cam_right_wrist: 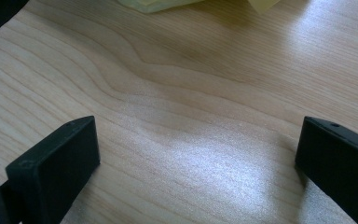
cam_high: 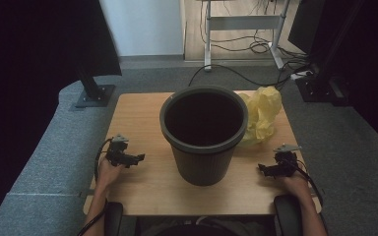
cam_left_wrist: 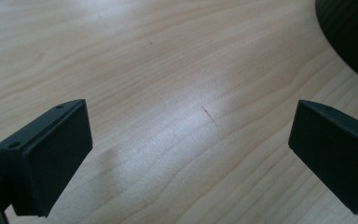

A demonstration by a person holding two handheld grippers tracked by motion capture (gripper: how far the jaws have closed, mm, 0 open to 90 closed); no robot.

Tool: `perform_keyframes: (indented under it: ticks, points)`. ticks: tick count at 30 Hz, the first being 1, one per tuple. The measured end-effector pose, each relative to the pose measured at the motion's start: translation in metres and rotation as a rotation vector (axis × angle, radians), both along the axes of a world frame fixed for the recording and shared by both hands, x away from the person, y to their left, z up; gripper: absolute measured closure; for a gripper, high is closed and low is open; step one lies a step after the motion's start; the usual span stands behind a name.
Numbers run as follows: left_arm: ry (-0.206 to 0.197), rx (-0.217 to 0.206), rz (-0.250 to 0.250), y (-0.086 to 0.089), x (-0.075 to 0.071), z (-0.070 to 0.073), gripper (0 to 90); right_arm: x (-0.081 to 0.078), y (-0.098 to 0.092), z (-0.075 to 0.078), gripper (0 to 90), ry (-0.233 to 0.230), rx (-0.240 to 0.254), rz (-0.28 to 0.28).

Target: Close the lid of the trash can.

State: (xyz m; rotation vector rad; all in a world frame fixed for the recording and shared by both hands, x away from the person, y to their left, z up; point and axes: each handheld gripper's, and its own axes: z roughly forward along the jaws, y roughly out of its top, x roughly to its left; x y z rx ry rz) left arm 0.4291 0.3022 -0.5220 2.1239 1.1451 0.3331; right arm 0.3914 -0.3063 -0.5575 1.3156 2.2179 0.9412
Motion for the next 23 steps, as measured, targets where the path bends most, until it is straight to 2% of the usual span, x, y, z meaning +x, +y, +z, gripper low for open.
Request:
perform_keyframes:
  ticks: [7,9,11,14,23]
  points:
    - [0.034,0.055,-0.025,-0.006,-0.002,-0.017,0.0,0.0,0.0,0.0,0.0,0.0,0.001,0.001]
    - [0.035,0.07,-0.034,-0.008,-0.003,-0.021,0.0,-0.001,0.0,0.0,0.0,0.001,0.001,0.001]
    - [0.015,0.085,-0.048,-0.01,-0.004,-0.022,0.0,-0.001,0.0,0.0,0.0,0.0,0.001,0.001]
    - [-0.01,0.093,-0.072,-0.014,-0.006,-0.024,0.0,-0.001,0.0,0.0,0.0,0.001,0.001,0.001]
    - [-0.009,0.093,-0.058,-0.016,-0.007,-0.025,0.0,-0.001,0.0,0.0,0.0,0.001,0.001,0.001]
